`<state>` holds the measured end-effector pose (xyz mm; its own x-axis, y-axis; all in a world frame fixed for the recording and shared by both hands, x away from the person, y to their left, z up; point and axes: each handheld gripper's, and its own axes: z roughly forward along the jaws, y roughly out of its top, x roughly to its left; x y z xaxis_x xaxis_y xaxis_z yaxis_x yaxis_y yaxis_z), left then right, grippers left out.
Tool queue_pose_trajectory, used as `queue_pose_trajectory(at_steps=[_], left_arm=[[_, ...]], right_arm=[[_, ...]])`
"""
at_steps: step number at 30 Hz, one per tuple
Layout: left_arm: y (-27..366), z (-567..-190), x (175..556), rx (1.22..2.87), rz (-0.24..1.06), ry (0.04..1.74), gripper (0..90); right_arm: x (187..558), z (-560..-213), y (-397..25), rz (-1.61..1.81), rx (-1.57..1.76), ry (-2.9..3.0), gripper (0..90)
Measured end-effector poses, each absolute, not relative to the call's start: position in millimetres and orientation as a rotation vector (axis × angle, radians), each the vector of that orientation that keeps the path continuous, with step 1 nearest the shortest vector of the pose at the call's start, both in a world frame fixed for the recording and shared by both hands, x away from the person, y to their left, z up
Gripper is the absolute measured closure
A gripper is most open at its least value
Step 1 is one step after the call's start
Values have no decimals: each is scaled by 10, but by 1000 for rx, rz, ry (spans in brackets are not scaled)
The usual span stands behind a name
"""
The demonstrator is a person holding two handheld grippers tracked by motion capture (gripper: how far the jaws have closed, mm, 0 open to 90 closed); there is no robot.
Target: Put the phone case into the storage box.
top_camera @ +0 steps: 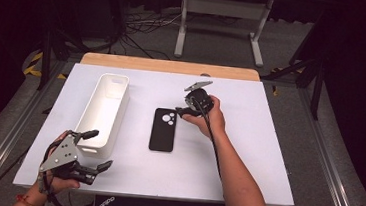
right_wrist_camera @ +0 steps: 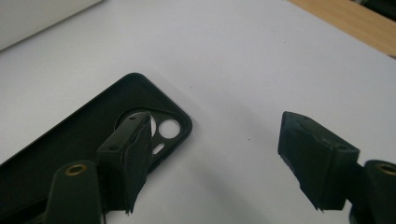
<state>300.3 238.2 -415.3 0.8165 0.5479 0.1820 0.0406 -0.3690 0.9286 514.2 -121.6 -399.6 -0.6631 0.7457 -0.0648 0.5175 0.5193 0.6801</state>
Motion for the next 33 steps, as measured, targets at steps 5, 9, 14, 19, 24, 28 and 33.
queue_pose_trajectory(at_steps=[5, 9, 14, 19, 24, 28, 33], left_arm=[[2373, -4165, 2990, 1897, 566, 441, 54], [2368, -4170, 2991, 1902, 555, 435, 53], [2365, -4184, 2987, 1913, 554, 425, 54], [2362, -4194, 2984, 1920, 546, 426, 55], [2356, -4202, 2982, 1926, 542, 425, 55], [2348, -4215, 2979, 1928, 540, 424, 55], [2342, -4220, 2982, 1948, 539, 419, 56]], right_arm=[[5266, -4009, -1119, 878, 1102, 2440, 281], [5361, -4070, -1078, 823, 1158, 2466, 260], [5425, -4141, -1033, 783, 1187, 2499, 232], [5477, -4245, -951, 716, 1217, 2527, 273], [5502, -4311, -900, 698, 1235, 2556, 416], [5515, -4330, -898, 690, 1247, 2562, 508], [5501, -4328, -870, 652, 1224, 2556, 568]])
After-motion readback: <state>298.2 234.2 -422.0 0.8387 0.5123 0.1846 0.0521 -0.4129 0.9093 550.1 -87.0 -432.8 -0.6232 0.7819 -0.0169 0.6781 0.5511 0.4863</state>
